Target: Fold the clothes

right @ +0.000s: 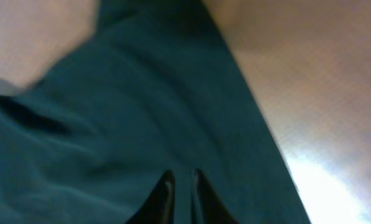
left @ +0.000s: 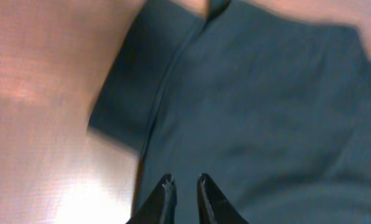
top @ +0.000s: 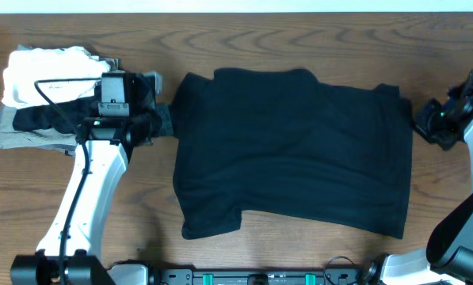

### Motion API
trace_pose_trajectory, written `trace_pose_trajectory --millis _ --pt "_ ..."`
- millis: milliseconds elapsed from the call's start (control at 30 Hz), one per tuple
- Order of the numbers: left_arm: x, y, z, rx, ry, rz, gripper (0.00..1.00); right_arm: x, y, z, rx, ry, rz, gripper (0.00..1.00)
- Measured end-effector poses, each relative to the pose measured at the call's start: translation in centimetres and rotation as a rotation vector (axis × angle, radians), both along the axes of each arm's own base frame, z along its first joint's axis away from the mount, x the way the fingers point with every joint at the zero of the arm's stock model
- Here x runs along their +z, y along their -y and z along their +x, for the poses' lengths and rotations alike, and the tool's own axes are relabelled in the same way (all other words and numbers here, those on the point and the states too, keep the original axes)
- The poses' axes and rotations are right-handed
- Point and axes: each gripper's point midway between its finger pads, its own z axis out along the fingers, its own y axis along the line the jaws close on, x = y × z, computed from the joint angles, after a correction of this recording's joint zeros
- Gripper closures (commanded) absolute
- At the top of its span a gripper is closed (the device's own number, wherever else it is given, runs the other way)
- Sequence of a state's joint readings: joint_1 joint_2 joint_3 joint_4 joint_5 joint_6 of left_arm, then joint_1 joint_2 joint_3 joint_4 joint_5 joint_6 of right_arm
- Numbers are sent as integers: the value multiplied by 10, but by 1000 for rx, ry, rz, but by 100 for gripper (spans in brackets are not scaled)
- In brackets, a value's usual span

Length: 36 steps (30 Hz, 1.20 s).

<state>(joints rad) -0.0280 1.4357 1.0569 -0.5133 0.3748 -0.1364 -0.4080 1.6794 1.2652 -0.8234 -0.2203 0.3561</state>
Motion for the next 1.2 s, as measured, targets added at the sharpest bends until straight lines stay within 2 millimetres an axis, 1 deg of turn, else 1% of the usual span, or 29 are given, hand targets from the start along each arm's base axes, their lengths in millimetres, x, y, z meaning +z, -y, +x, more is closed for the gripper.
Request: trace_pose_trajectory --millis 33,100,200,233,333,467,567,633,867,1000,1033,1100,1200 --pt "1 3 7 -11 21 -15 88 2 -5 7 21 28 1 99" --pt "-5 9 19 -32 39 -44 89 7 -15 20 61 74 1 99" --pt "-27 16 41 -53 42 -74 91 12 -31 37 118 129 -9 99" --pt "-37 17 47 -58 37 -79 92 13 -37 41 136 142 -12 99" --pt "-63 23 62 -72 18 -88 94 12 -54 49 176 153 -27 99" --pt "-84 35 75 -100 -5 -96 94 3 -65 55 200 133 -64 99" --pt "-94 44 78 -120 -23 -98 94 -10 -70 56 205 100 -69 99" --pt "-100 48 78 -129 -33 -100 94 -22 -70 55 197 68 -66 99" --pt "-122 48 71 -127 -95 -99 94 -69 -68 48 178 -51 -41 99" --pt "-137 48 68 -127 -129 -97 94 -91 -66 43 171 -111 -44 99" --pt "-140 48 68 -127 -135 -97 94 -96 -64 41 167 -125 -51 99" --pt "-139 47 69 -125 -134 -97 93 -105 -60 38 160 -155 -70 99" --pt "-139 44 69 -120 -137 -88 94 -105 -55 39 151 -160 -96 99"
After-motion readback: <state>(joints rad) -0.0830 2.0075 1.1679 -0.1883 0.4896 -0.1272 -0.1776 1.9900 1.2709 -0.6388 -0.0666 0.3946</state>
